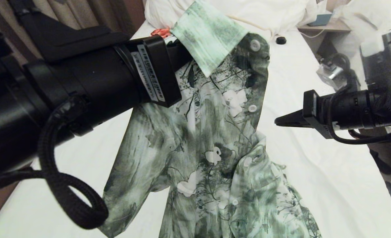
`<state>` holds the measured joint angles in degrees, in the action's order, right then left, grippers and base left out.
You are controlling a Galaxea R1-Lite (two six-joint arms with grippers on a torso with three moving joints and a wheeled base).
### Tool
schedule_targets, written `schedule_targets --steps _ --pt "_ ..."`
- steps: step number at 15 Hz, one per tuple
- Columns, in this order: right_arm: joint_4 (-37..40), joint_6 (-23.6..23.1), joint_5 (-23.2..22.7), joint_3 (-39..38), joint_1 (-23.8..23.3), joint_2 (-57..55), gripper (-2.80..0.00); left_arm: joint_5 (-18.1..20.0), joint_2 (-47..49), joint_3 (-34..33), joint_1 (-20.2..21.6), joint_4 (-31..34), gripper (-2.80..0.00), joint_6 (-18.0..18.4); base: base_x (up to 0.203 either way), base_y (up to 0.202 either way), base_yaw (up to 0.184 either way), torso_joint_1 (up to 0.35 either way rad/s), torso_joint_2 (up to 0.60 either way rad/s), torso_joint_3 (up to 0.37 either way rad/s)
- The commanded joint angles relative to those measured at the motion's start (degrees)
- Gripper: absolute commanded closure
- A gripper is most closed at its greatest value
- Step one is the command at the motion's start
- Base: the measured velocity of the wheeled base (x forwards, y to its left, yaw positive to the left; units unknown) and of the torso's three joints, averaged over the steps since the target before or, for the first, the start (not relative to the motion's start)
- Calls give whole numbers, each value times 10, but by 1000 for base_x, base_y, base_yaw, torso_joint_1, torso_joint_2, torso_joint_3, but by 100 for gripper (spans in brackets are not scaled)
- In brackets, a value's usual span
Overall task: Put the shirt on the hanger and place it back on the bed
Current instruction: Hook the other side of the shirt onto the hanger
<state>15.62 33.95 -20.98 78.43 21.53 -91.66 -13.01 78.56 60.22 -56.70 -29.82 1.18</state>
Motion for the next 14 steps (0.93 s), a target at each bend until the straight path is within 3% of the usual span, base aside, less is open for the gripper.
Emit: schedule_targets --steps 1,3,6,11,14 --pt "0 2 -10 6 -1 -26 -280 -1 1 -4 4 -2 0 0 0 0 0 0 0 0" --pt "-2 8 -25 15 0 -53 -280 -1 1 -11 17 -2 0 -10 0 0 0 0 0 0" --pt "-55 118 -42 41 5 -79 -280 -1 0 -12 21 -2 0 -19 0 0 0 0 0 0" --pt "-56 122 -44 37 43 -106 -280 -1 -3 -9 22 -2 0 -20 0 0 0 0 0 0" --pt "-57 121 -43 24 43 -106 -280 0 -2 -9 26 -18 0 -19 0 0 0 0 0 0"
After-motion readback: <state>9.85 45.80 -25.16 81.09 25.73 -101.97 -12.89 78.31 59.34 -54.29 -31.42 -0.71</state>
